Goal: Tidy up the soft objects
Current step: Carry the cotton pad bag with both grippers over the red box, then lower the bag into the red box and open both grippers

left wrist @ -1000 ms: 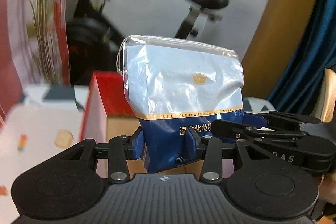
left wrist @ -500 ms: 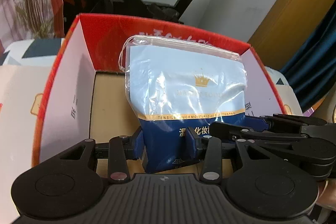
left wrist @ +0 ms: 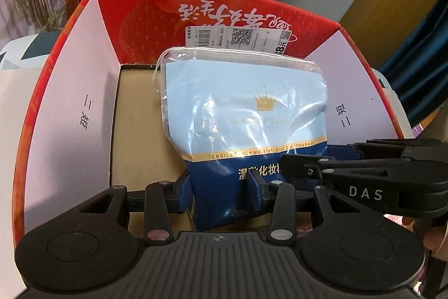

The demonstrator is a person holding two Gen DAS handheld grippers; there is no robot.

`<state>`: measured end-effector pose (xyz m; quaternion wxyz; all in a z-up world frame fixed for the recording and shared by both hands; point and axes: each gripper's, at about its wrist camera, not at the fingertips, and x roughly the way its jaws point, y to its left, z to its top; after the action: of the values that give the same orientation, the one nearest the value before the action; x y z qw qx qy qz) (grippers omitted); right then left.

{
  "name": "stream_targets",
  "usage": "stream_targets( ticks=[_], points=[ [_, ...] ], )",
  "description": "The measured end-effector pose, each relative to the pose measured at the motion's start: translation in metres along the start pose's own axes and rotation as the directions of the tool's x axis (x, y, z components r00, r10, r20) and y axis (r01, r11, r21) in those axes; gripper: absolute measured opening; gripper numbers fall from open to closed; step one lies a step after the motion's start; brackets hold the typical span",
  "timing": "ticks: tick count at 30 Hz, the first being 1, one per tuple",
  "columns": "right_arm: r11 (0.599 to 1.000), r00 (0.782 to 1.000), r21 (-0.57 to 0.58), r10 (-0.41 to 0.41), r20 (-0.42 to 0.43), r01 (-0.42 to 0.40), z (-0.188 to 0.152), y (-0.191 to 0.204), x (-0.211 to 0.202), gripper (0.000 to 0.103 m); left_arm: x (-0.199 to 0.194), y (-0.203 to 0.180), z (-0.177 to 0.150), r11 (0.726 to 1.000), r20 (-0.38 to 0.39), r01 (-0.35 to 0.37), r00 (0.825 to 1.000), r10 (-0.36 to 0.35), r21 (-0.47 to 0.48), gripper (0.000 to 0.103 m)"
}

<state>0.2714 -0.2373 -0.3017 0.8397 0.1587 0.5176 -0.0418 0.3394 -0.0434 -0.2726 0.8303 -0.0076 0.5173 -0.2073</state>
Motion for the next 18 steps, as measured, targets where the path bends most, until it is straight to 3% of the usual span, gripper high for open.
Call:
stream_targets(
  ticks=[18],
  points=[
    [0.999, 0.998, 0.039, -0.001, -0.069, 0.004, 0.0006, -0.0037, 0.0052, 0.036, -0.0067, 0.0021, -0.0069, 1.000, -0.006, 0.023, 1.000, -0.023, -0.019, 0.043]
  ],
)
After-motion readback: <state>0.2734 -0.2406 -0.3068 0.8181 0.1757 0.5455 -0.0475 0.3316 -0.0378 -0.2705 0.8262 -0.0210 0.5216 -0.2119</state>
